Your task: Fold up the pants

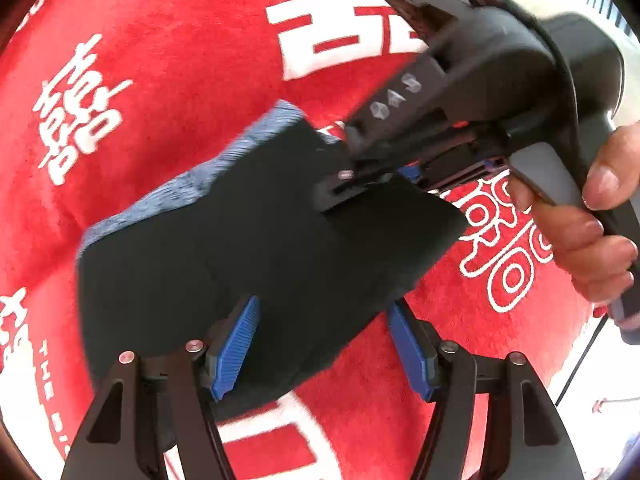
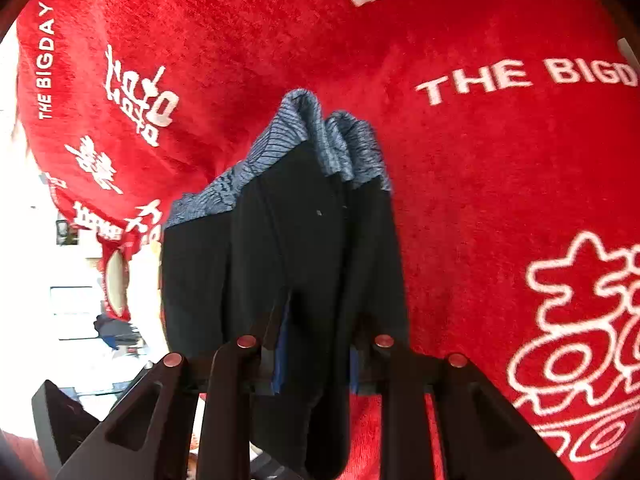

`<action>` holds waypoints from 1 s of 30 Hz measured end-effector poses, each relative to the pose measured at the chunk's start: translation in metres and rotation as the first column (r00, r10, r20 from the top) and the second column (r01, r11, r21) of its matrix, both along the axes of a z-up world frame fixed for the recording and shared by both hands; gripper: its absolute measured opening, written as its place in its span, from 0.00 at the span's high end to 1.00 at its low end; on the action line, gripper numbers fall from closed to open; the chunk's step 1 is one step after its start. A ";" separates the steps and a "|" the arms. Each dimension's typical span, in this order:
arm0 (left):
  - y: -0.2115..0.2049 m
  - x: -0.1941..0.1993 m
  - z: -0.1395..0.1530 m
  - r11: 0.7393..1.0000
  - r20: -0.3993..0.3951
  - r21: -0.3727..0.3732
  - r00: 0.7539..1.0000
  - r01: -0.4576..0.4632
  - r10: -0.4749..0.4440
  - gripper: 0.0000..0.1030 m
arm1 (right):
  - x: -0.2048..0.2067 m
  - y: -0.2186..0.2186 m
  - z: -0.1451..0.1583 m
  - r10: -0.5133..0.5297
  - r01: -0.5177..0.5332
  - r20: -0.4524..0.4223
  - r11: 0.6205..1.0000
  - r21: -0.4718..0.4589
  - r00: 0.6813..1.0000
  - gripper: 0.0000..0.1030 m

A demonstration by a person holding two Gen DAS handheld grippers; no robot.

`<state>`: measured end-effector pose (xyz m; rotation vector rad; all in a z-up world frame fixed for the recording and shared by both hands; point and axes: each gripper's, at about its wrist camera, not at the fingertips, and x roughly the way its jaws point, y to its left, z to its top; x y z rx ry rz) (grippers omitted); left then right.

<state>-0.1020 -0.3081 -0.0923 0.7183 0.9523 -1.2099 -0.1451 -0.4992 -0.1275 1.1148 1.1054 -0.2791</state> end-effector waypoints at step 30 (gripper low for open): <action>0.022 0.242 -0.053 0.801 -0.077 0.161 0.802 -0.576 0.592 0.25 | 0.040 0.047 0.015 0.106 -0.182 -0.228 0.921 -0.344 0.968 0.80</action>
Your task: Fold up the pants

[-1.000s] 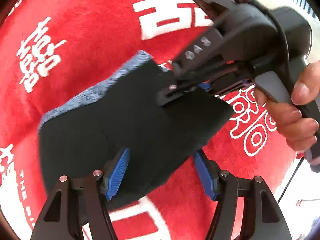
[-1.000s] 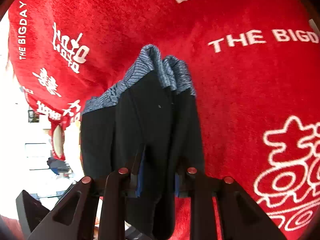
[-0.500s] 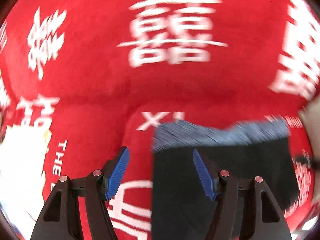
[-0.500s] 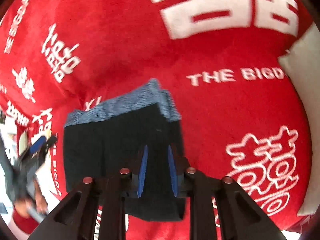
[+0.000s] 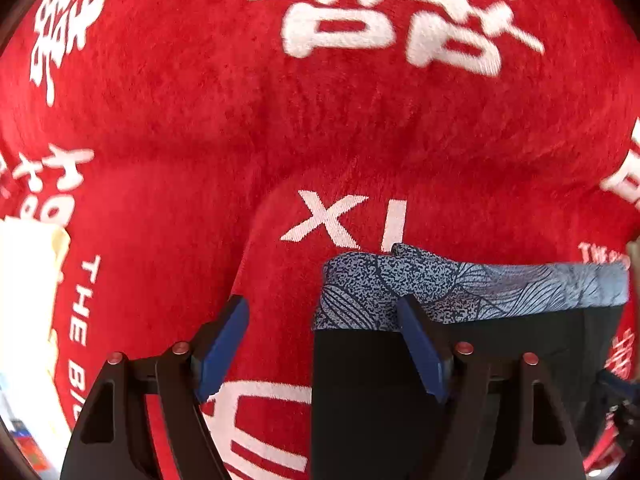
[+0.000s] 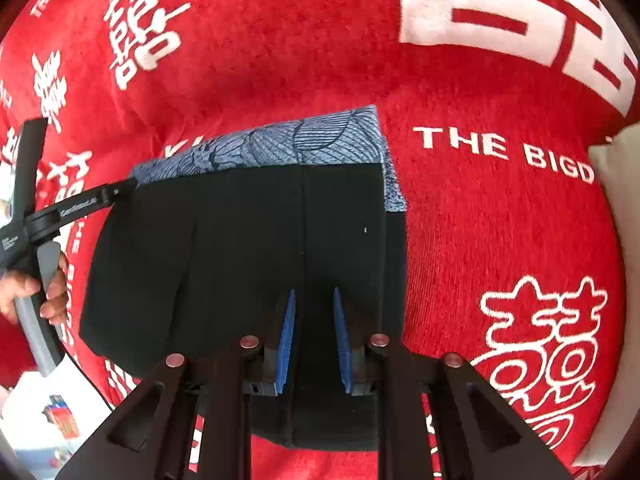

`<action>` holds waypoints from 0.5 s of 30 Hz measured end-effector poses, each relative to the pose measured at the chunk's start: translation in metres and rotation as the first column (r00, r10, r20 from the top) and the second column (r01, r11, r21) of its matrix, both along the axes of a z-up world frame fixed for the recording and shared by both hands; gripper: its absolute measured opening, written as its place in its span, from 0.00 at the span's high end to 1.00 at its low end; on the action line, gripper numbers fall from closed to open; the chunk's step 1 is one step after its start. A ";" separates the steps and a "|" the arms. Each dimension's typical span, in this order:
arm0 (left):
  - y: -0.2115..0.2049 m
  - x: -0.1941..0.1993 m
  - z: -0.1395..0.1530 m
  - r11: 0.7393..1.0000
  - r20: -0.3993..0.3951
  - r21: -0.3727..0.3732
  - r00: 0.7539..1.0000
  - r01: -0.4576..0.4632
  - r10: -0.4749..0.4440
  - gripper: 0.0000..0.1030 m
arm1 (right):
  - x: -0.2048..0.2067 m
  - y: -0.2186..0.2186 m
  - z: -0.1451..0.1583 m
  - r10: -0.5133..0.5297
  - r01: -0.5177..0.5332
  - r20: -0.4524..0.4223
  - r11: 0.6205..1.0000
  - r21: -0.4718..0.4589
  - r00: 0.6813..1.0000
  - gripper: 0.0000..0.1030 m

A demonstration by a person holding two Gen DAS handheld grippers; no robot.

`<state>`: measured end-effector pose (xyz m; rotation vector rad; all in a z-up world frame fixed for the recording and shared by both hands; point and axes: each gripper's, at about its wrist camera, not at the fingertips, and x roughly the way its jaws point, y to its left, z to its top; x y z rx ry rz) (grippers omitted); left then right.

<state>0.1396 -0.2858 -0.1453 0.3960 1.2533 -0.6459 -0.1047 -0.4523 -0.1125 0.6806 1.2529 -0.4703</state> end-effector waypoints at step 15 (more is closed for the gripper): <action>0.067 -0.060 0.009 0.994 -0.048 0.055 0.995 0.095 -0.093 0.24 | -0.039 0.040 0.010 -0.049 0.046 -0.063 0.998 -0.040 0.997 0.67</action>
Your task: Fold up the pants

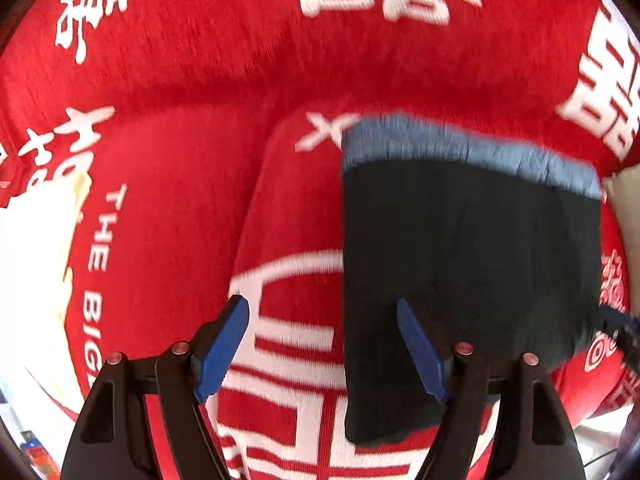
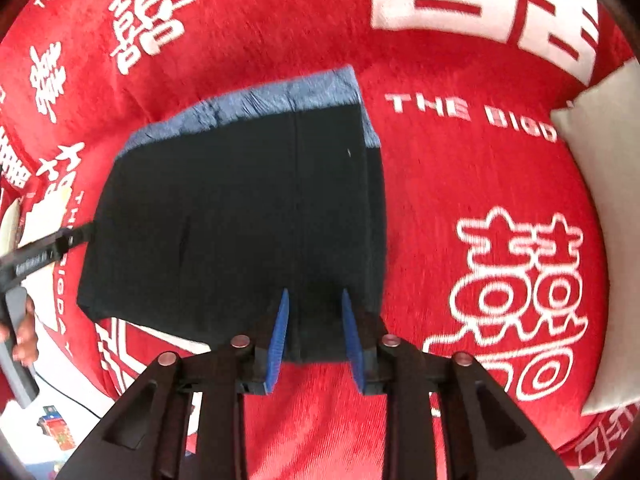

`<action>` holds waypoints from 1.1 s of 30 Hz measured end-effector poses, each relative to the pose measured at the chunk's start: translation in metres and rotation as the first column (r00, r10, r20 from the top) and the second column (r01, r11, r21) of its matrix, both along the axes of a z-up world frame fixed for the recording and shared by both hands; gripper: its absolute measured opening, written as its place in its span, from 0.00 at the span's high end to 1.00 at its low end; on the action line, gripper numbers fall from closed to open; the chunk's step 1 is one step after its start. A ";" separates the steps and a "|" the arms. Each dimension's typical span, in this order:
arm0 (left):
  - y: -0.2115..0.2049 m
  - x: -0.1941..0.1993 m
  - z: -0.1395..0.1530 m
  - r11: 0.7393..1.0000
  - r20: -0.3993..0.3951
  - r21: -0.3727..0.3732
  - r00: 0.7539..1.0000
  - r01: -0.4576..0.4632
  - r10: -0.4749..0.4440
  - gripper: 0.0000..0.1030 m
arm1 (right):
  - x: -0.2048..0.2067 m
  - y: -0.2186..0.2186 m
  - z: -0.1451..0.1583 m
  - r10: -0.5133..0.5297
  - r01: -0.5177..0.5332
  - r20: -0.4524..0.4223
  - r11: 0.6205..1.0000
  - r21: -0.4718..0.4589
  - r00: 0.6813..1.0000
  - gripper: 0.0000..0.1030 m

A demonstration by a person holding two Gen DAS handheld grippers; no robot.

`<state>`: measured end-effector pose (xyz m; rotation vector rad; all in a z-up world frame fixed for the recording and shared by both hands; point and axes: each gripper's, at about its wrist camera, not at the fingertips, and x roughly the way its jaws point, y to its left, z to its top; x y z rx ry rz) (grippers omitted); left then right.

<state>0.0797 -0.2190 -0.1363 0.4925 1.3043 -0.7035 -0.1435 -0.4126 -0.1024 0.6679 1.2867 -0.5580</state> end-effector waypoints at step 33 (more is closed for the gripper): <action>0.002 -0.002 -0.010 1.000 0.006 0.006 1.000 -0.031 0.031 0.17 | 0.011 0.011 -0.015 -0.015 0.013 -0.071 1.000 -0.024 0.997 0.42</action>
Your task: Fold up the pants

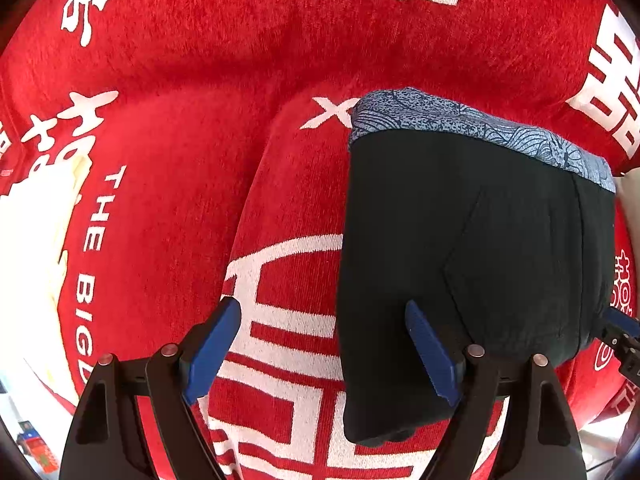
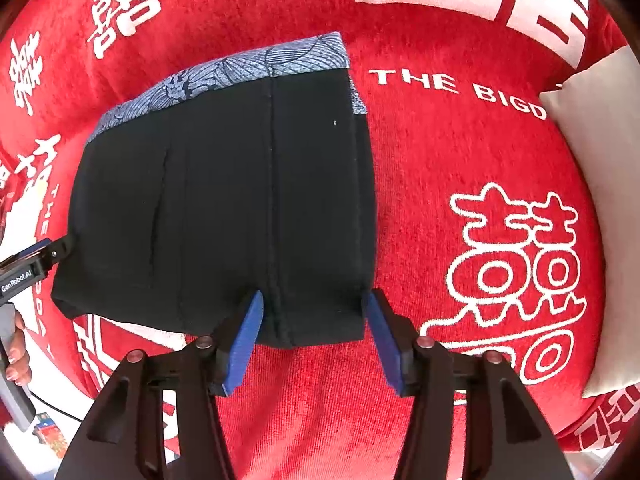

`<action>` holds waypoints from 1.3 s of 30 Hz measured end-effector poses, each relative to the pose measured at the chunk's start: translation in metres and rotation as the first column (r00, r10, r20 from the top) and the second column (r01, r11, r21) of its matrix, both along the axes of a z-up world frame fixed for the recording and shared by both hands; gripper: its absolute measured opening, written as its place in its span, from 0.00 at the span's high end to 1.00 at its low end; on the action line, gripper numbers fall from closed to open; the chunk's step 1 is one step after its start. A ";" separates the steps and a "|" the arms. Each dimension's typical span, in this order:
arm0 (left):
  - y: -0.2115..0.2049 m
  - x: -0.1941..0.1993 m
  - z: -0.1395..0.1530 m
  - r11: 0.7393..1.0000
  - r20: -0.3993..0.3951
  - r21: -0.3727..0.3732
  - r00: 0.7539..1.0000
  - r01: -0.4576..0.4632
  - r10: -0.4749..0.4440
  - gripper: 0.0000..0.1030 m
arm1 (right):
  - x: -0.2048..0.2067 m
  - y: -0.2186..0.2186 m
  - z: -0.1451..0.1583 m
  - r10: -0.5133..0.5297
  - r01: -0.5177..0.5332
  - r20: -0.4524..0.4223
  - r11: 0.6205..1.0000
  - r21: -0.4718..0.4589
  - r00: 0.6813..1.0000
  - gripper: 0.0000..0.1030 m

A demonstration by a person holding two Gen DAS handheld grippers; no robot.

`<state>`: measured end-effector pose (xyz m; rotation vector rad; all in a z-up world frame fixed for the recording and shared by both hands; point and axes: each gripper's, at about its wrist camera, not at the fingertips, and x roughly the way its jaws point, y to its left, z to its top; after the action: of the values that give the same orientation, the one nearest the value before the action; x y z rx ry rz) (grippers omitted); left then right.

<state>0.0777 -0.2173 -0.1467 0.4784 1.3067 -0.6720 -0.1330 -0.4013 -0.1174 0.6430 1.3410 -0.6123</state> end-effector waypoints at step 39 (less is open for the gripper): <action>-0.052 0.056 -0.049 0.947 -0.559 -0.315 0.793 0.067 -0.242 0.17 | -0.026 -0.122 -0.051 -0.171 -0.081 0.390 0.830 0.552 0.905 0.29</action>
<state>0.1336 -0.2693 -0.1954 0.1353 1.7341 -1.1973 -0.1586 -0.5229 -0.1687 1.2177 1.0788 -0.0796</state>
